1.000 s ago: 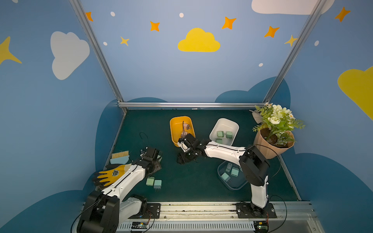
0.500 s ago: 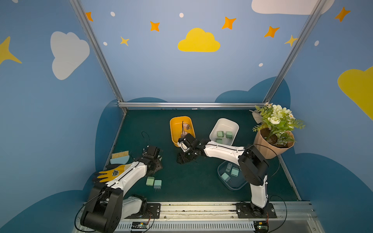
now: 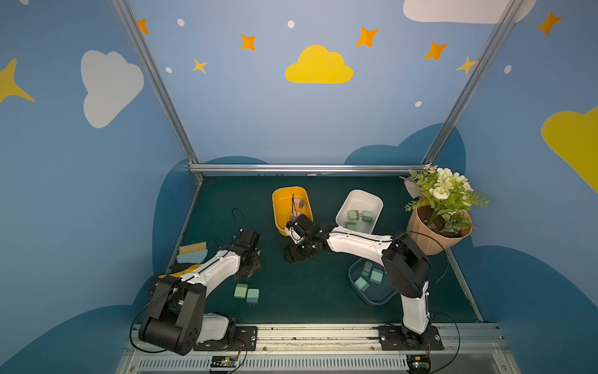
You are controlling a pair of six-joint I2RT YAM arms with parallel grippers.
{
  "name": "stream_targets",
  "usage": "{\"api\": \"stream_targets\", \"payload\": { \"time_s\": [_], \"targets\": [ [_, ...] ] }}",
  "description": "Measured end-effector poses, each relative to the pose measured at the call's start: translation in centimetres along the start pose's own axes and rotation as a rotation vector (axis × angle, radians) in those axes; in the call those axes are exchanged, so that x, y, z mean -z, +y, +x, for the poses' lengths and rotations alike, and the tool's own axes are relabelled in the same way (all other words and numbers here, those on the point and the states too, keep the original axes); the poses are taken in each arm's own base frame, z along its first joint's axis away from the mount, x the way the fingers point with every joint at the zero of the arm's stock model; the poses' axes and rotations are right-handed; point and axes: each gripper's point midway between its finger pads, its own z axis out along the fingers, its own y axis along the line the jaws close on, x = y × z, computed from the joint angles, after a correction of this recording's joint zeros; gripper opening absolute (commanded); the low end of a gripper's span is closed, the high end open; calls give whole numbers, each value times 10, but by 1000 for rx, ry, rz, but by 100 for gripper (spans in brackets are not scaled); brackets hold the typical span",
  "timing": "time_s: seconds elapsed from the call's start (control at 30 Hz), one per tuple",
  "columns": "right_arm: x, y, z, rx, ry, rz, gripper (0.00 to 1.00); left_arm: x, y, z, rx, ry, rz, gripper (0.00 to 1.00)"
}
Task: Place the plugs by color into the storage box
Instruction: Pick up the plug from the center of the board.
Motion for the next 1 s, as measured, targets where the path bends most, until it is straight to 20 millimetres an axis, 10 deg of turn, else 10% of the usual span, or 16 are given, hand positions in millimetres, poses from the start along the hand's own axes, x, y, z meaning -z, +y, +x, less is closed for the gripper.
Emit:
{"api": "stream_targets", "payload": {
  "time_s": [1.0],
  "targets": [
    [12,8,-5,-28,-44,-34,63,46,-10,-8,-23,-97,149,55]
  ]
}}
